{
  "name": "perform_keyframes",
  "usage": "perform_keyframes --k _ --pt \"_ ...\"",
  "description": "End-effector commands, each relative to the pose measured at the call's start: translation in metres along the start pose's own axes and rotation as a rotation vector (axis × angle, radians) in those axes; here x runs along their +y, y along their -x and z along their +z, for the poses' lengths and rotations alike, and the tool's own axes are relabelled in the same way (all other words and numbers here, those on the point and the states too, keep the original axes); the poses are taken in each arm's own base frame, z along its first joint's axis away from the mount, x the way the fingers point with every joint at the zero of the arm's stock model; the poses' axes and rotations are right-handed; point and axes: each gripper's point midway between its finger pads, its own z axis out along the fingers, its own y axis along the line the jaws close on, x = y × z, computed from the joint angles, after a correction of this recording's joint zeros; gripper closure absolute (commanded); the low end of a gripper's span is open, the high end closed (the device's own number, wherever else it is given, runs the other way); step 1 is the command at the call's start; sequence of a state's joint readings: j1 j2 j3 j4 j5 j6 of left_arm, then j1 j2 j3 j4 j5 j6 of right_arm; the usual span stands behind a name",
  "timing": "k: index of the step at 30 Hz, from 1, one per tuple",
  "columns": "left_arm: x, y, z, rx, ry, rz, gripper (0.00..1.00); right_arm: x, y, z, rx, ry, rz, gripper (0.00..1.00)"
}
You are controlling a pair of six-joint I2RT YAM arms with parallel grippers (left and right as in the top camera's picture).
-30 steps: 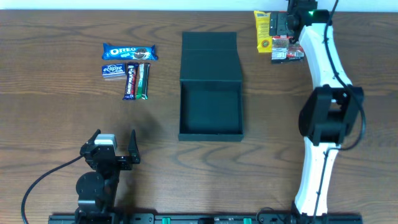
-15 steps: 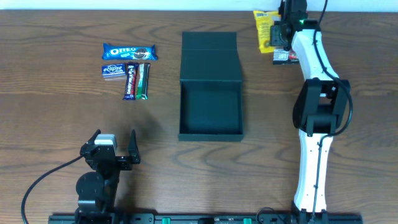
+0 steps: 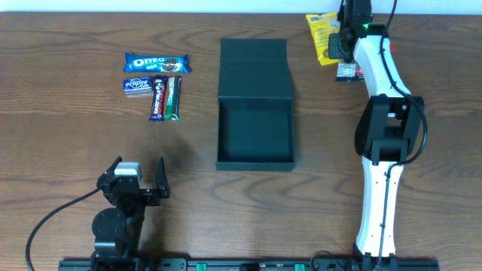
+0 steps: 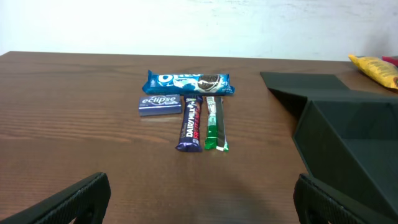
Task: Pack container
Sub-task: 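Reach right gripper to the black snack packs and grasp them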
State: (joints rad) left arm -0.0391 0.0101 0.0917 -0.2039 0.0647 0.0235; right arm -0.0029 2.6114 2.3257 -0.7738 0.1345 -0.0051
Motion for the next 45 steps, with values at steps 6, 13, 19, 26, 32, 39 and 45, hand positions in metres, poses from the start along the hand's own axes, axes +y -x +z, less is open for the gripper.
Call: perform_keyframes --k 6,13,19,26,32,39,45 --pt "0.002 -0.014 0.003 0.03 0.004 0.005 0.04 -0.015 0.045 -0.068 -0.123 -0.007 0.028 0.99" --pt "0.002 -0.014 0.003 0.03 0.004 0.005 0.04 -0.007 0.088 -0.197 -0.303 0.101 0.024 0.99" --pt "0.002 -0.014 0.003 0.03 0.004 0.005 0.05 -0.017 0.075 -0.266 -0.306 0.048 0.014 0.99" --pt "0.002 -0.014 0.003 0.03 0.004 0.005 0.05 -0.038 0.053 -0.191 -0.168 0.087 0.041 0.27" --pt "0.002 -0.014 0.003 0.03 0.004 0.005 0.05 -0.052 0.017 -0.09 -0.013 0.092 0.077 0.01" --pt "0.002 -0.014 0.003 0.03 0.004 0.005 0.05 -0.049 0.0 -0.019 0.013 0.07 0.077 0.01" --pt "0.002 -0.014 0.003 0.03 0.004 0.005 0.05 -0.056 -0.017 0.009 0.055 0.026 0.079 0.01"
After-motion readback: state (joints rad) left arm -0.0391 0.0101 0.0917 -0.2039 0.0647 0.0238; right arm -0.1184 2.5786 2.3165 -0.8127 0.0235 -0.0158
